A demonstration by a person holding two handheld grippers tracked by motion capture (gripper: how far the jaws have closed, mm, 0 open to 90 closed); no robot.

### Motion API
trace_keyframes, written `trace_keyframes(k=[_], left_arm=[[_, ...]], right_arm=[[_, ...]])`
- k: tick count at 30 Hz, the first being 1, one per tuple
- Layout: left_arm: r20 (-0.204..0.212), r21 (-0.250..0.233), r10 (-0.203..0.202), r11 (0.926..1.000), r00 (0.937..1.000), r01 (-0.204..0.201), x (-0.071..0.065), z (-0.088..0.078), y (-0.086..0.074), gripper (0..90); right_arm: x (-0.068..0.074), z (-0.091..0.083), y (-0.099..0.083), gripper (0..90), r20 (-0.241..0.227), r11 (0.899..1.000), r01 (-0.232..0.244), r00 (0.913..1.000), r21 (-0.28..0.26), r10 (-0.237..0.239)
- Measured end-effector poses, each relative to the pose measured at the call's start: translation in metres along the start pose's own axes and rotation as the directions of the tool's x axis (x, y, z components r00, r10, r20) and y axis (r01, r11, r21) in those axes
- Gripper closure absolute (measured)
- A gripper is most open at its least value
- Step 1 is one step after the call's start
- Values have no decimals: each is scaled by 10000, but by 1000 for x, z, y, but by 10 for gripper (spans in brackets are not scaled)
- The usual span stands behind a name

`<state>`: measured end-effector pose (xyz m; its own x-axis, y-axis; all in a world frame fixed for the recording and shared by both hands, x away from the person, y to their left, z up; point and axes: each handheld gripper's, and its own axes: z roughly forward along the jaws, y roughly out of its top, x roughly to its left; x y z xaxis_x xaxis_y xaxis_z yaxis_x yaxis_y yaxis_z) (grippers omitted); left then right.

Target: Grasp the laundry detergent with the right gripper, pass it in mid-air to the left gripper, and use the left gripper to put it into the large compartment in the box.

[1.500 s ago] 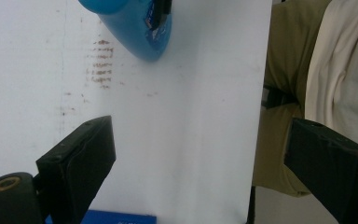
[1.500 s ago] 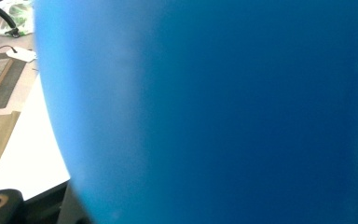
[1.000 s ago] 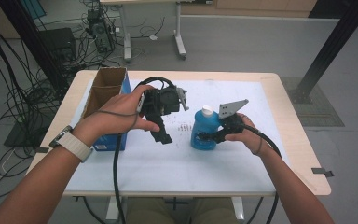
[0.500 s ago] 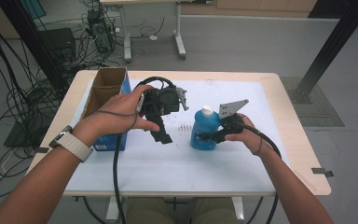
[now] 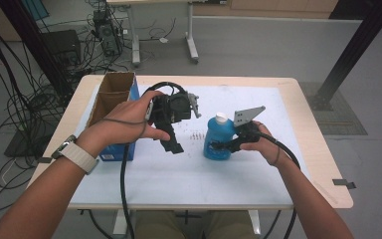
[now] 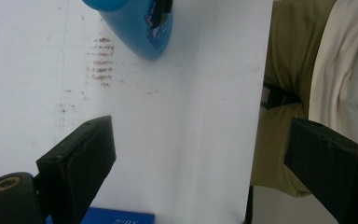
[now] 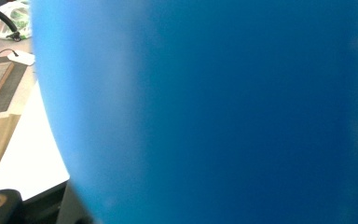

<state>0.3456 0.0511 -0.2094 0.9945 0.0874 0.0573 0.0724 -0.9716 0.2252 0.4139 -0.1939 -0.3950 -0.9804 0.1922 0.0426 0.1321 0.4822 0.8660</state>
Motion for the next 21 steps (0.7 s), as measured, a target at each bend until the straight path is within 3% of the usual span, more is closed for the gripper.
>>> trace_keyframes(k=[8, 21], left_arm=[[3, -38, -37, 10000, 10000, 37, -1, 0, 0, 94], [-73, -143, -116, 9998, 9999, 115, -1, -1, -1, 94]], right_arm=[[0, 0, -3, 429, 34, 9995, -142, 9999, -294, 143], [0, 1, -1, 431, -1, 9999, -109, 9999, -96, 109]])
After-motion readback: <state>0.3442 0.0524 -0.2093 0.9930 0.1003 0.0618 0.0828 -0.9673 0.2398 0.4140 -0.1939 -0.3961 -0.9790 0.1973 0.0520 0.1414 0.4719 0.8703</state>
